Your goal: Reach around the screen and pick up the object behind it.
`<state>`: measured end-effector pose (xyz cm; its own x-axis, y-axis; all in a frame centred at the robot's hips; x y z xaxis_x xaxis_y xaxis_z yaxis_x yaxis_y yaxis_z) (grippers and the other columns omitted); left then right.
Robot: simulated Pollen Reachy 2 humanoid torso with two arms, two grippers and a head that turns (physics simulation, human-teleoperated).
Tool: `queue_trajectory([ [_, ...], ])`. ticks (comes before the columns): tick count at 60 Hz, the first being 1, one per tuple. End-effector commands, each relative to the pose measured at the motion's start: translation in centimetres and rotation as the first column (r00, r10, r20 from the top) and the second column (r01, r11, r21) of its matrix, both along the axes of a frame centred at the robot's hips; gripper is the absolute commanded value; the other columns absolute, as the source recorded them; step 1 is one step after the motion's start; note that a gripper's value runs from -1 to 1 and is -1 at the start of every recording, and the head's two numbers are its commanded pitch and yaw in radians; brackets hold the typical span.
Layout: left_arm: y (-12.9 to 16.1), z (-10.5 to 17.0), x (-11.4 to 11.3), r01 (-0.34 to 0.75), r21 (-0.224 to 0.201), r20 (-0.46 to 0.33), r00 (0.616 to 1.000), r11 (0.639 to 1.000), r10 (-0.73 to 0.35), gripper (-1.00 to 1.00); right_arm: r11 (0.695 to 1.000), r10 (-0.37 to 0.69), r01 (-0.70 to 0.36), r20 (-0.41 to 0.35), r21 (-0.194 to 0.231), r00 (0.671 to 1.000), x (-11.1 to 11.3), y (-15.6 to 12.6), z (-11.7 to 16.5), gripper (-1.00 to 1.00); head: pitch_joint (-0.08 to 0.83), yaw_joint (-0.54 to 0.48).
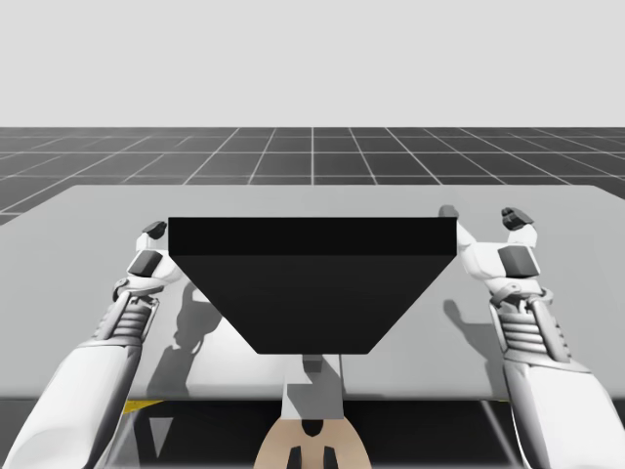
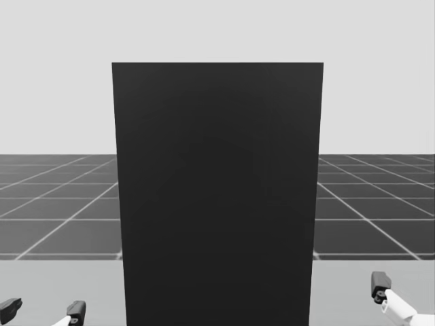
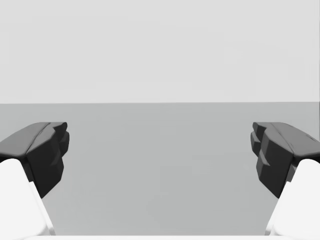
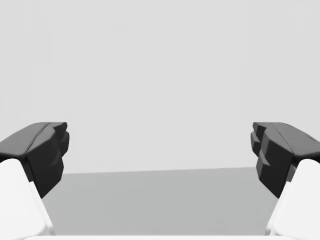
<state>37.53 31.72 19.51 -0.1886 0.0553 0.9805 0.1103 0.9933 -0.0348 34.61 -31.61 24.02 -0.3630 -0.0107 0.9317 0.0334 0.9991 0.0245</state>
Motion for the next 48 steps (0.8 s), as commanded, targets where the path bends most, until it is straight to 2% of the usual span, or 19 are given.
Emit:
queue_trajectory([
  [1, 0.0, 0.0, 0.0, 0.003, 0.003, 0.001, 1.000, 1.000, -0.003, -1.00, 0.998, 0.057, -0.057, -0.014, -0.003, 0.998, -0.7, 0.5, -0.3, -1.00, 0.000, 0.00],
  [6, 0.0, 0.1, -0.1, 0.022, 0.005, -0.017, 1.000, 1.000, -0.022, -1.00, 0.986, 0.165, -0.165, -0.012, 0.019, 0.986, -1.1, 1.0, 0.0, -1.00, 0.002, 0.00],
  [8, -0.1, 0.2, -0.3, 0.073, 0.010, -0.051, 0.996, 0.997, -0.072, -1.00, 0.941, 0.335, -0.331, -0.047, 0.068, 0.941, -1.5, 1.3, 0.0, -1.00, 0.003, 0.00],
  [10, -0.1, 0.3, -0.5, 0.112, -0.001, -0.068, 0.991, 0.994, -0.112, -1.00, 0.922, 0.383, -0.377, -0.057, 0.087, 0.922, -1.8, 1.5, 0.0, -1.00, 0.003, 0.00],
  [11, -0.1, 0.5, -0.7, 0.158, -0.006, -0.086, 0.984, 0.987, -0.158, -1.00, 0.902, 0.429, -0.425, -0.060, 0.068, 0.901, -2.1, 1.8, -0.1, -1.00, 0.004, 0.00],
  [14, -0.1, 0.7, -1.1, 0.202, 0.008, -0.098, 0.975, 0.979, -0.200, -1.00, 0.889, 0.457, -0.454, -0.062, 0.055, 0.887, -2.4, 2.0, -0.1, -1.00, 0.006, 0.00],
  [15, 0.0, 0.8, -1.4, 0.248, 0.011, -0.105, 0.964, 0.969, -0.246, -1.00, 0.871, 0.492, -0.491, -0.079, 0.035, 0.867, -2.7, 2.2, -0.1, -1.00, 0.008, 0.00],
  [21, 0.5, 1.3, -2.7, 0.363, 0.013, -0.120, 0.926, 0.932, -0.358, -1.00, 0.833, 0.551, -0.554, -0.102, -0.002, 0.829, -3.7, 2.2, -0.2, -1.00, 0.017, 0.00],
  [26, 1.2, 1.4, -4.2, 0.459, 0.057, -0.156, 0.881, 0.886, -0.446, -1.00, 0.796, 0.594, -0.603, -0.123, -0.050, 0.795, -4.7, 1.7, -0.3, -1.00, 0.025, 0.00],
  [28, 1.6, 1.5, -4.8, 0.489, 0.064, -0.163, 0.865, 0.870, -0.474, -1.00, 0.779, 0.614, -0.624, -0.135, -0.053, 0.778, -5.1, 1.4, -0.4, -1.00, 0.028, -0.01],
  [30, 2.0, 1.6, -5.4, 0.514, 0.068, -0.167, 0.851, 0.855, -0.499, -1.00, 0.766, 0.626, -0.639, -0.140, -0.075, 0.767, -5.6, 1.1, -0.6, -1.00, 0.029, -0.01],
  [36, 3.4, 2.0, -6.8, 0.575, 0.079, -0.166, 0.813, 0.814, -0.558, -1.00, 0.729, 0.663, -0.680, -0.160, -0.083, 0.731, -6.8, 0.4, -1.2, -1.00, 0.034, 0.00],
  [42, 4.8, 2.4, -8.1, 0.631, 0.125, -0.185, 0.773, 0.766, -0.607, -1.00, 0.687, 0.704, -0.721, -0.164, -0.086, 0.691, -8.2, -0.5, -2.1, -1.00, 0.039, 0.00],
  [48, 5.6, 2.5, -8.9, 0.666, 0.168, -0.214, 0.745, 0.727, -0.632, -1.00, 0.661, 0.723, -0.743, -0.179, -0.104, 0.668, -9.1, -1.0, -2.6, -1.00, 0.043, 0.00],
])
